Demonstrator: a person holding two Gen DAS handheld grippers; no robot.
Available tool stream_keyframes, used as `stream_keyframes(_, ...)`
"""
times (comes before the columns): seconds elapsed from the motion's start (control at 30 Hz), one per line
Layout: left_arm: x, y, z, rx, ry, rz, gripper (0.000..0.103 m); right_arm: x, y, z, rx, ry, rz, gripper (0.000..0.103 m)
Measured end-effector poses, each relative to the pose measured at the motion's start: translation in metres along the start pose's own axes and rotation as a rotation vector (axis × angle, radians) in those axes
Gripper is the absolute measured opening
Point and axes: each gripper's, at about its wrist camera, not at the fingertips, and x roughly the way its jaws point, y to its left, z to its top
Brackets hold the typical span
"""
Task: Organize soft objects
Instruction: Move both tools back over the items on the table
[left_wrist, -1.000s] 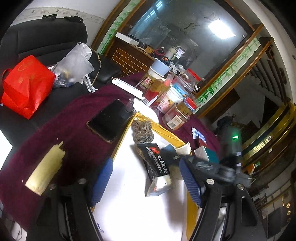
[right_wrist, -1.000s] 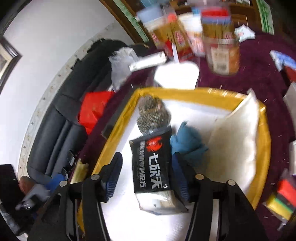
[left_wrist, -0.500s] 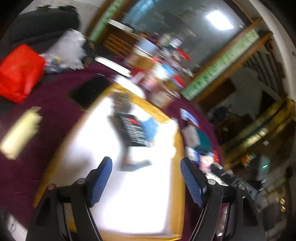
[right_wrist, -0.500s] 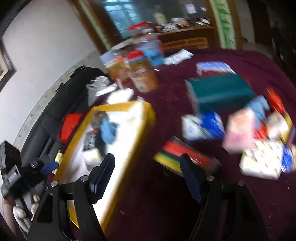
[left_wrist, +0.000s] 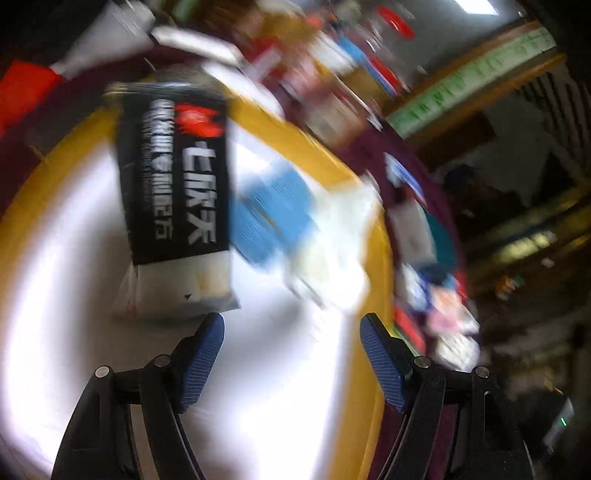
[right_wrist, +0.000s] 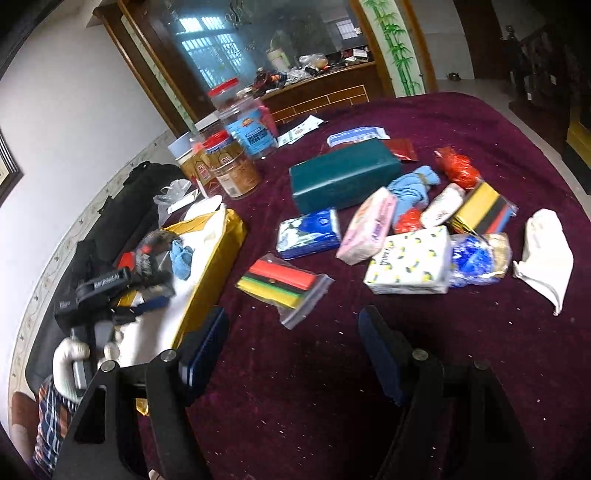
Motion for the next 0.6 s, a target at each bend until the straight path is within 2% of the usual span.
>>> stream_keyframes(0.03, -0.007, 0.003, 0.005, -0.002, -0.043, 0.059, 0.079, -0.001, -0.003, -0.002, 0.005, 0.000, 0.001, 0.072)
stream_keyframes(0.1, -0.020, 0.005, 0.011, 0.004, -0.108, 0.095, 0.079, -0.001, -0.008, -0.005, 0.012, 0.001, 0.000, 0.072)
stream_keyframes(0.23, -0.041, -0.001, 0.007, 0.017, -0.134, 0.025, 0.079, 0.003, -0.018, -0.008, 0.045, 0.015, 0.011, 0.072)
stream_keyframes(0.33, -0.033, -0.018, 0.003, 0.057, -0.096, -0.020, 0.079, 0.002, -0.024, -0.009, 0.071, 0.015, 0.011, 0.072)
stream_keyframes(0.47, 0.003, -0.025, 0.010, 0.005, 0.012, -0.019, 0.079, -0.010, -0.026, -0.013, 0.058, -0.004, -0.011, 0.072)
stream_keyframes(0.53, 0.015, -0.021, 0.025, -0.044, 0.015, -0.014, 0.079, -0.019, -0.029, -0.014, 0.047, -0.020, -0.033, 0.072)
stream_keyframes(0.6, 0.016, -0.018, 0.039, -0.093, -0.019, -0.036, 0.079, -0.029, -0.034, -0.013, 0.040, -0.042, -0.054, 0.072)
